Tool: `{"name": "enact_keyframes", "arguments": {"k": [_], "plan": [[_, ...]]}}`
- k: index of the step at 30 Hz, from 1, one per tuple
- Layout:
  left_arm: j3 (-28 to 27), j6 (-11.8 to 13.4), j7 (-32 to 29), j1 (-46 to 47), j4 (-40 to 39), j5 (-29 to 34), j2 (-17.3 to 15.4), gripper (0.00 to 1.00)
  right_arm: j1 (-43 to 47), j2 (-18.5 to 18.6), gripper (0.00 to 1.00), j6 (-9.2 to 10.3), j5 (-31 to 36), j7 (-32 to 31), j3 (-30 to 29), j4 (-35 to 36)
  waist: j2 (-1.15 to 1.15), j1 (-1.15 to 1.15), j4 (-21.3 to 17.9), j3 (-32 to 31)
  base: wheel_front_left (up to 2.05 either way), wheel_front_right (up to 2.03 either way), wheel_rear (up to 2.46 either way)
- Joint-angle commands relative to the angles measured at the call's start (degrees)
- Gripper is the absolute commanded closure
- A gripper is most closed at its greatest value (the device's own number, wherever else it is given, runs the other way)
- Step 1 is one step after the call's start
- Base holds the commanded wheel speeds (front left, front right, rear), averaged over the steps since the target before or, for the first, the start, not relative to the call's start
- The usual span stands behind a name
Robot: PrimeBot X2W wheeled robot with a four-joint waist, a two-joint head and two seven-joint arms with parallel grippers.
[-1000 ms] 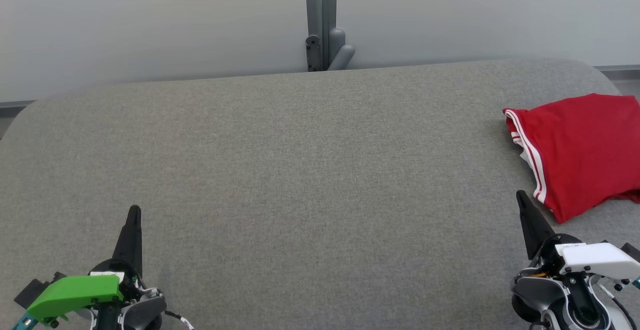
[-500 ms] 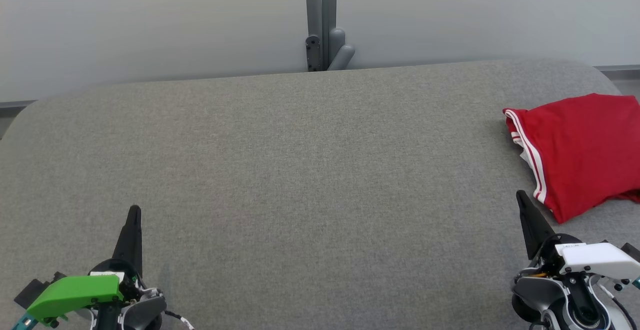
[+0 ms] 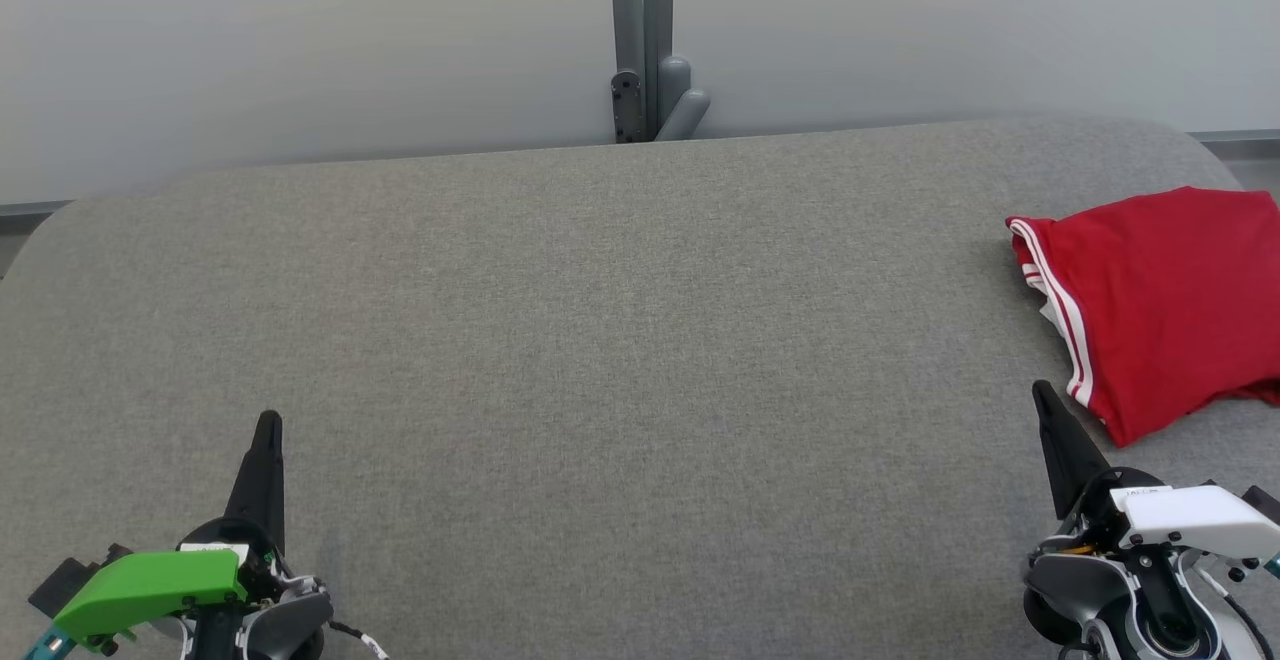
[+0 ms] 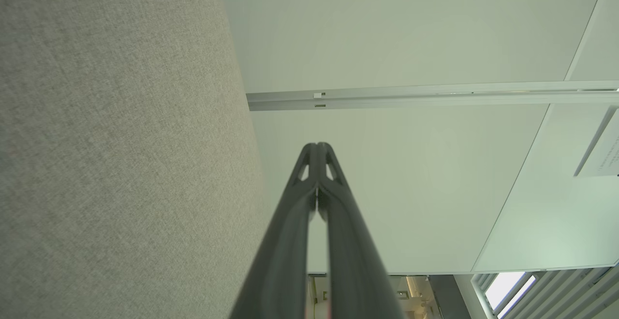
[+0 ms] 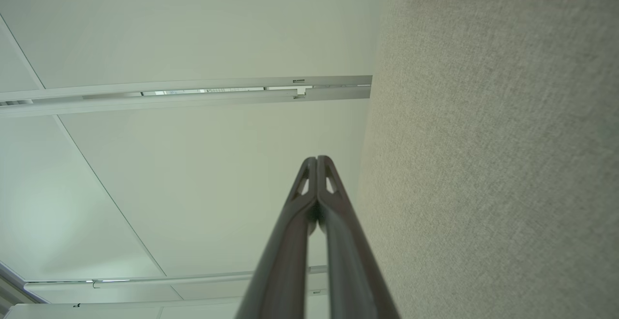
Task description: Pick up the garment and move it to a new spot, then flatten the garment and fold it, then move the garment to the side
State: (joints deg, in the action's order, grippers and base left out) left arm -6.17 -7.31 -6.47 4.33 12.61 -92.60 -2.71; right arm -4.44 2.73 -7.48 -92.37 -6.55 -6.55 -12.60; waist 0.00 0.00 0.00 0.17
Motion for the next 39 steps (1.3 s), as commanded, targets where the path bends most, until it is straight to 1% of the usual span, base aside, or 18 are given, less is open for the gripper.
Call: {"name": "enact_keyframes", "arguments": {"k": [1, 39], "plan": [[-0.3, -0.4, -0.1, 0.8, -0.3, 0.0, -0.3, 1.00, -0.5, 0.3, 1.00, -0.02, -0.4, -0.3, 0.1, 0.2, 0.00, 0.00, 0.0, 0.0, 0.00, 0.00, 0.00], [-0.3, -0.4, -0.1, 0.8, -0.3, 0.0, -0.3, 1.00, -0.5, 0.3, 1.00, -0.02, -0.4, -0.3, 0.1, 0.2, 0.00, 0.00, 0.0, 0.0, 0.00, 0.00, 0.00]]}}
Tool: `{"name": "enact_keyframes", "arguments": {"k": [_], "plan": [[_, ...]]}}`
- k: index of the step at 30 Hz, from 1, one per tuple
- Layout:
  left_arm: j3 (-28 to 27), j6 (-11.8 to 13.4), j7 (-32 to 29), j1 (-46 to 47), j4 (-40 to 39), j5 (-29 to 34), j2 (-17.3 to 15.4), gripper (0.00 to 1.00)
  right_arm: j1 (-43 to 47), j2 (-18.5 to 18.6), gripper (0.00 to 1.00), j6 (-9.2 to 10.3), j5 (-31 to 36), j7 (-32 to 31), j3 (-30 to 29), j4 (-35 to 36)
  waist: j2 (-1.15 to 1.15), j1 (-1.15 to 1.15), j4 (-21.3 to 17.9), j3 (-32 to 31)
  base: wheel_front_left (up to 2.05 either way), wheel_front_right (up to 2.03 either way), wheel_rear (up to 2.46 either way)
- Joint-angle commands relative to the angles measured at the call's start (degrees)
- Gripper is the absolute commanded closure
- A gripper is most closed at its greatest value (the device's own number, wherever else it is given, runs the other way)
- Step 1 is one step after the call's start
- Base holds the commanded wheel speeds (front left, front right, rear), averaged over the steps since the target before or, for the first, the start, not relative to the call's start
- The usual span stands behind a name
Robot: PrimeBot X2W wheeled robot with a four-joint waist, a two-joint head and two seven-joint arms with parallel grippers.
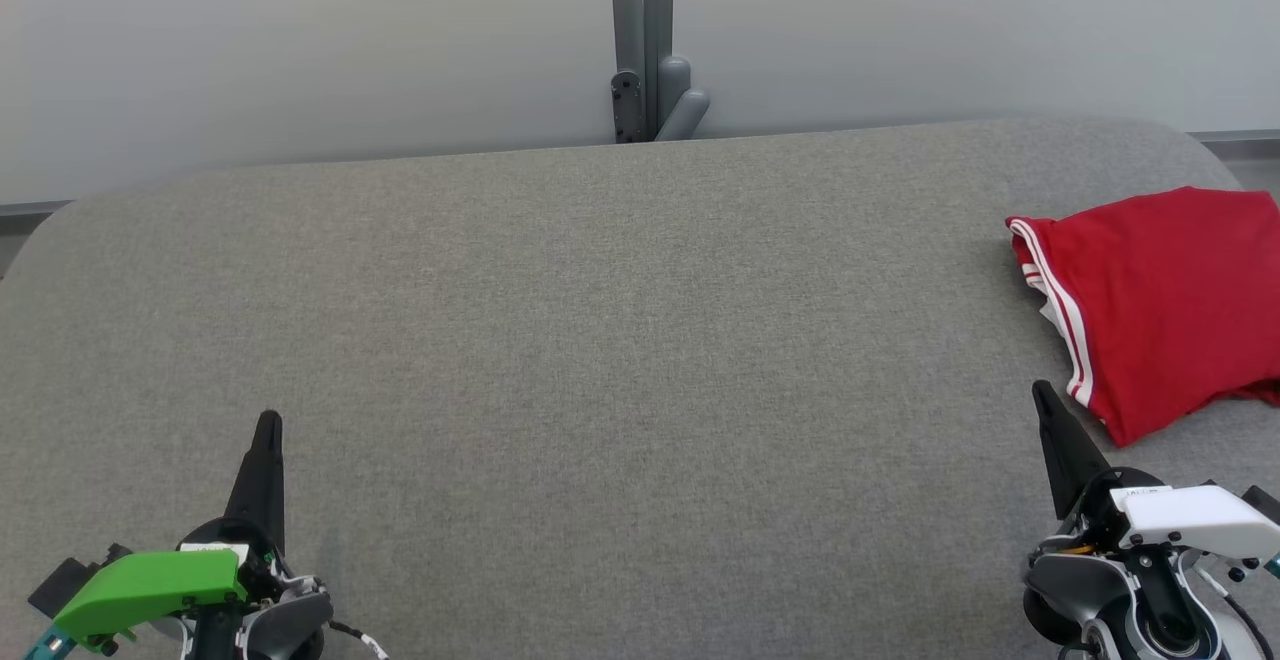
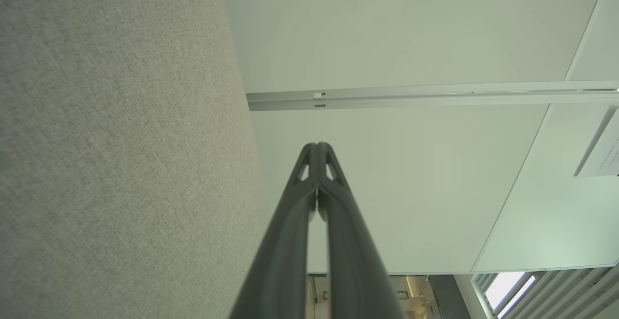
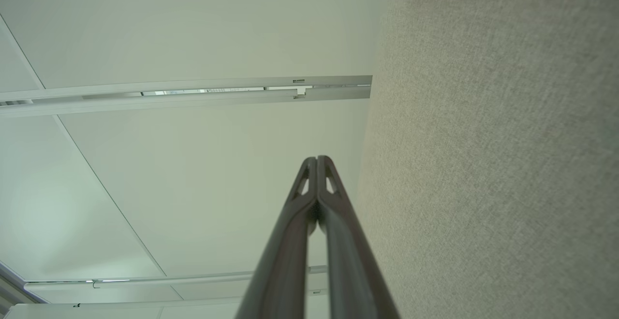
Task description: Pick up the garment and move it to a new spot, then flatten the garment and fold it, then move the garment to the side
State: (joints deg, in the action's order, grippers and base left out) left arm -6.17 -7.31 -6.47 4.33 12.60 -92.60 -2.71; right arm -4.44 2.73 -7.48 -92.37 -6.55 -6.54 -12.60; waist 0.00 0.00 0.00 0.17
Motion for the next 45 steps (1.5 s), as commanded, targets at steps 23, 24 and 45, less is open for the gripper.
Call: {"name": "enact_keyframes", "arguments": {"k": [23, 24, 45], "plan": [[-0.3, -0.4, -0.1, 0.8, -0.2, 0.0, -0.3, 1.00, -0.5, 0.3, 1.00, -0.02, -0.4, -0.3, 0.1, 0.2, 0.00, 0.00, 0.0, 0.0, 0.00, 0.00, 0.00], [-0.3, -0.4, -0.1, 0.8, -0.2, 0.0, -0.3, 1.00, -0.5, 0.3, 1.00, -0.02, -0.4, -0.3, 0.1, 0.2, 0.00, 0.00, 0.0, 0.0, 0.00, 0.00, 0.00], [-0.3, -0.4, -0.1, 0.8, -0.2, 0.0, -0.3, 1.00, -0.5, 0.3, 1.00, -0.02, -0.4, -0.3, 0.1, 0.2, 0.00, 0.00, 0.0, 0.0, 0.00, 0.00, 0.00]]}}
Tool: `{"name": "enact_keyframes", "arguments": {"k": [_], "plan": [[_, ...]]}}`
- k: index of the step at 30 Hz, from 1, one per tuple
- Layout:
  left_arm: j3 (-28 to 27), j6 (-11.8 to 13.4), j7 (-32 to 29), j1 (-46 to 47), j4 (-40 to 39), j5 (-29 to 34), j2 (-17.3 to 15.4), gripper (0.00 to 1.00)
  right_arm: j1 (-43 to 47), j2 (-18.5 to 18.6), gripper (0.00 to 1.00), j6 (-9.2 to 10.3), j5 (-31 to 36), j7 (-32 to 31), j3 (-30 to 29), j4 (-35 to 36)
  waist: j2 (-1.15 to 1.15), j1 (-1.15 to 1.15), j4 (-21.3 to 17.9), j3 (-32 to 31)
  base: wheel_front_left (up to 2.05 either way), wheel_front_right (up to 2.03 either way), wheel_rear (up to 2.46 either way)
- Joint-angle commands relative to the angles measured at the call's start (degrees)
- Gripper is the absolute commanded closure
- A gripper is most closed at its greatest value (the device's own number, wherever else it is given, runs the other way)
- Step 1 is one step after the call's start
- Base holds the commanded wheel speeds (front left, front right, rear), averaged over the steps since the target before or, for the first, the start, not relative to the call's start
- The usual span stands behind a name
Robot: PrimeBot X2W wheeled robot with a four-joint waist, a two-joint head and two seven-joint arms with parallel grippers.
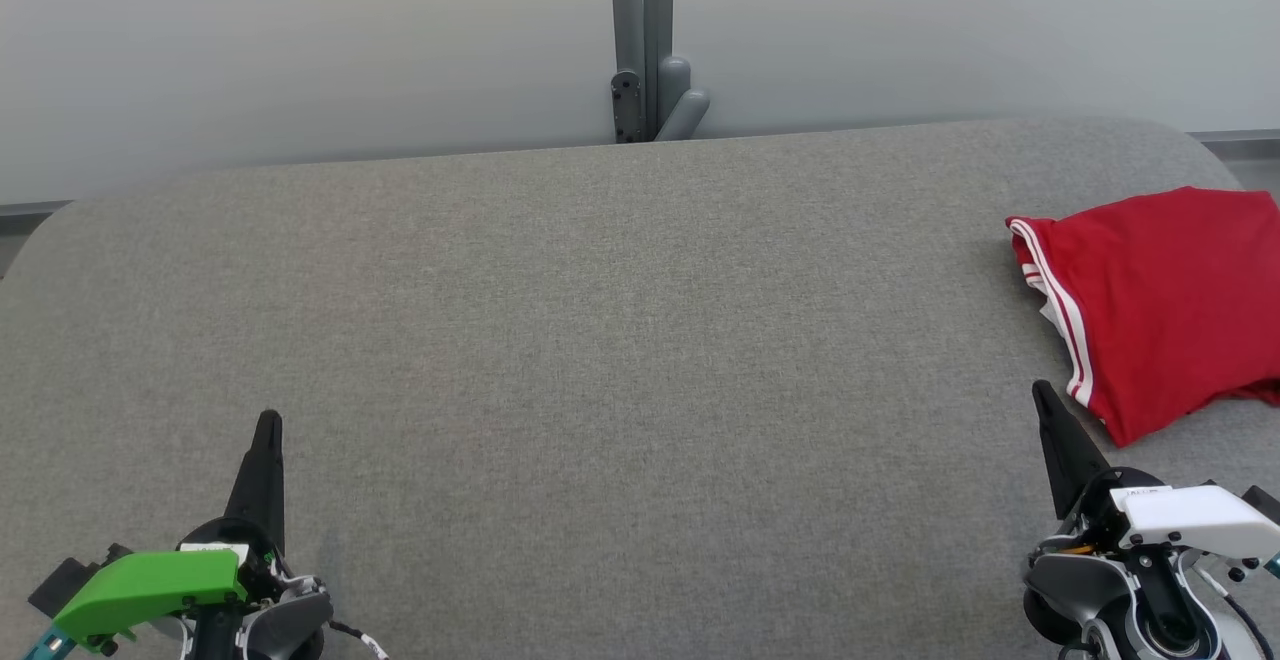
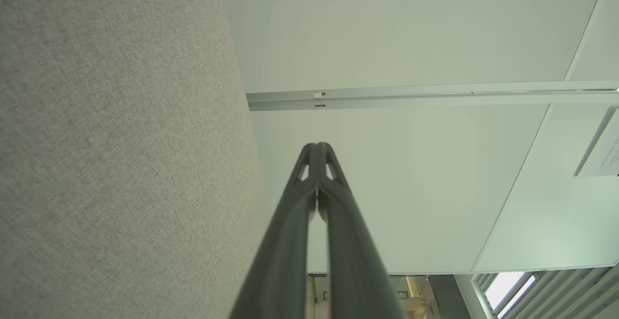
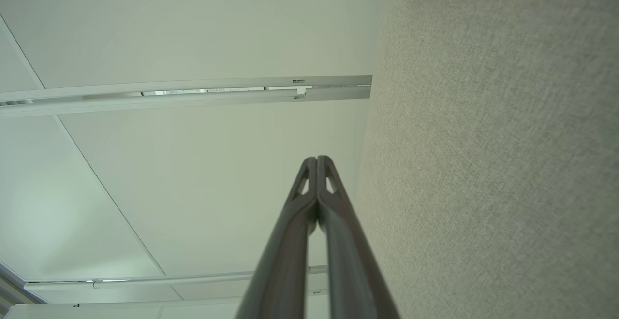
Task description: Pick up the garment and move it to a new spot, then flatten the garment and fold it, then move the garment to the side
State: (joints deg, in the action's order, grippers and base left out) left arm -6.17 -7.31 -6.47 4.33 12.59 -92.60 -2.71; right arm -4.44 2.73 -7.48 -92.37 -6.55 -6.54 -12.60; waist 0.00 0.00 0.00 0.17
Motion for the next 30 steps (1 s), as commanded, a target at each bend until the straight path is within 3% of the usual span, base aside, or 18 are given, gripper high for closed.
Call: {"name": "enact_keyframes", "arguments": {"k": [1, 30], "plan": [[-0.3, -0.4, -0.1, 0.8, -0.2, 0.0, -0.3, 1.00, -0.5, 0.3, 1.00, -0.02, -0.4, -0.3, 0.1, 0.2, 0.00, 0.00, 0.0, 0.0, 0.00, 0.00, 0.00], [-0.3, -0.4, -0.1, 0.8, -0.2, 0.0, -0.3, 1.00, -0.5, 0.3, 1.00, -0.02, -0.4, -0.3, 0.1, 0.2, 0.00, 0.00, 0.0, 0.0, 0.00, 0.00, 0.00]]}}
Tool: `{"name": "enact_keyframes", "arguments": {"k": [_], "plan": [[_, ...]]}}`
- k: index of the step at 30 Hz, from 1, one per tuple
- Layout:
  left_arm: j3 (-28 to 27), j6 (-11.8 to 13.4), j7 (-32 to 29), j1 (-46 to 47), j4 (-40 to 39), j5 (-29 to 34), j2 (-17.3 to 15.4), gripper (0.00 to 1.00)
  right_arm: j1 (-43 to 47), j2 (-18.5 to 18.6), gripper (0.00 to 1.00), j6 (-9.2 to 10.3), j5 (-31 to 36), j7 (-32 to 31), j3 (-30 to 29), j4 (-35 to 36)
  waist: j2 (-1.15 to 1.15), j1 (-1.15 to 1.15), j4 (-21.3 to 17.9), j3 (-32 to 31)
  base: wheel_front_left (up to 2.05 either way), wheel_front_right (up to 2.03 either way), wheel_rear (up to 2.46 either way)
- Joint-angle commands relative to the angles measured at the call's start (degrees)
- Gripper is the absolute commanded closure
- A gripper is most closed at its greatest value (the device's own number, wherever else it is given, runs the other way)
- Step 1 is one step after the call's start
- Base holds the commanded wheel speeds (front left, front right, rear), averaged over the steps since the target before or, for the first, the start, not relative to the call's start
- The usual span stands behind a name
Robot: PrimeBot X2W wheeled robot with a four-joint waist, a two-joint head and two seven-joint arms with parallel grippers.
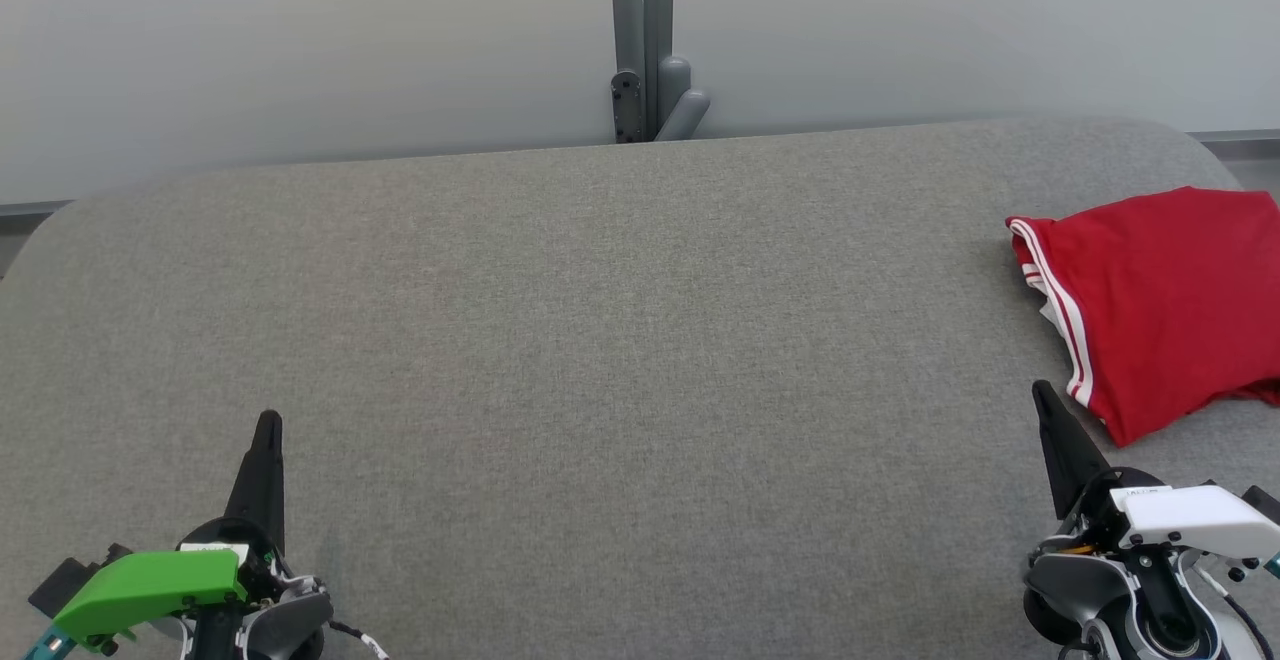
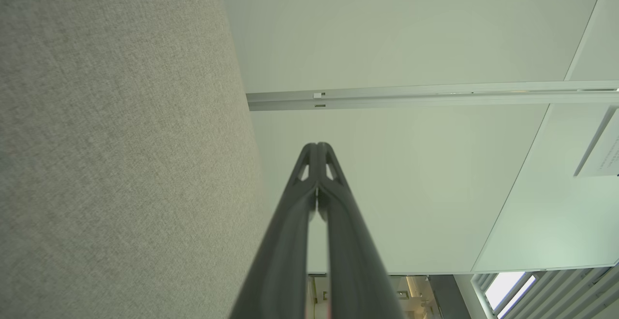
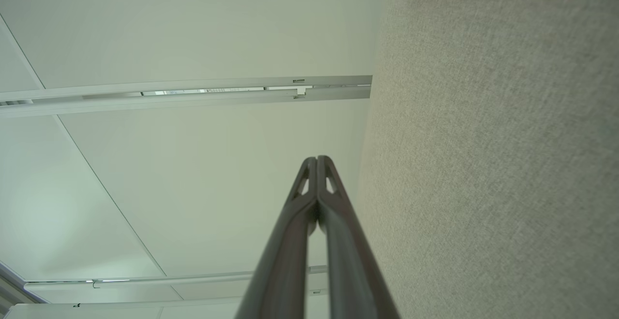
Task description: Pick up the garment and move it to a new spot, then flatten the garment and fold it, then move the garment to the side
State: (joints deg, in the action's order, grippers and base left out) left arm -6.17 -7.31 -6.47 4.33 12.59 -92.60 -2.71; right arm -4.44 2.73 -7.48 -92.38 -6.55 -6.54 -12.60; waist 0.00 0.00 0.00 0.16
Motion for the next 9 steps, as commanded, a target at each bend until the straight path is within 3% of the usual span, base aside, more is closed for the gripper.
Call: {"name": "enact_keyframes", "arguments": {"k": [1, 9], "plan": [[-0.3, -0.4, -0.1, 0.8, -0.2, 0.0, -0.3, 1.00, -0.5, 0.3, 1.00, -0.02, -0.4, -0.3, 0.1, 0.2, 0.00, 0.00, 0.0, 0.0, 0.00, 0.00, 0.00], [-0.3, -0.4, -0.1, 0.8, -0.2, 0.0, -0.3, 1.00, -0.5, 0.3, 1.00, -0.02, -0.4, -0.3, 0.1, 0.2, 0.00, 0.00, 0.0, 0.0, 0.00, 0.00, 0.00]]}}
